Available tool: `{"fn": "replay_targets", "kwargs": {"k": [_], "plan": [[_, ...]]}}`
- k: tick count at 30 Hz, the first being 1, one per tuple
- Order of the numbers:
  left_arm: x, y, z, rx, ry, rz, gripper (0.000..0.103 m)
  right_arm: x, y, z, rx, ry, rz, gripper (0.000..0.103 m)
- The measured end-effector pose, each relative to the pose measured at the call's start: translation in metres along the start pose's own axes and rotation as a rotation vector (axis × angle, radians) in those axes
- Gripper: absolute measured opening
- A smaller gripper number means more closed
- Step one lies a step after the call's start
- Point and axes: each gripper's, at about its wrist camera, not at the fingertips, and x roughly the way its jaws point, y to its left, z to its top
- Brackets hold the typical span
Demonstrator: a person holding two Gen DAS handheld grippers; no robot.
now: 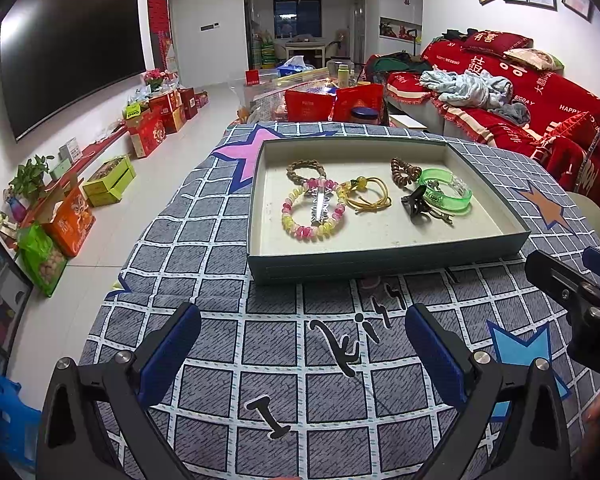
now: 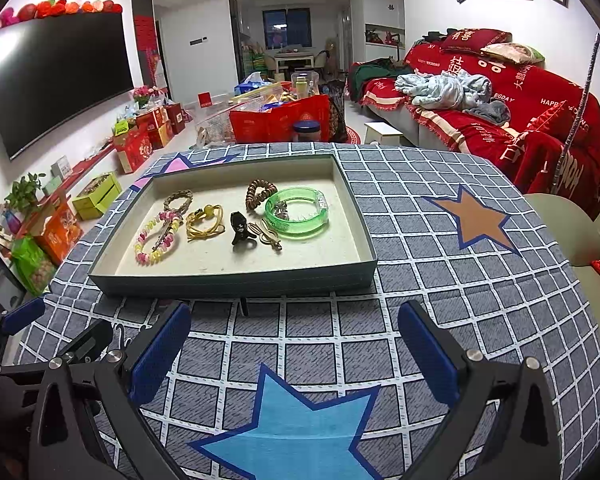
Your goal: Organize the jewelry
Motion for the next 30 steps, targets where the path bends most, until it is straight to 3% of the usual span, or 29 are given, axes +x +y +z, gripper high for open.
{"fn": "replay_targets", "kwargs": {"k": [30], "plan": [[-0.0028, 0.0035, 0.0, -0.013, -0.002, -0.001, 0.103, -0.0002, 0.0084, 0.0022, -0.003, 0.006, 0.005, 0.103]]}}
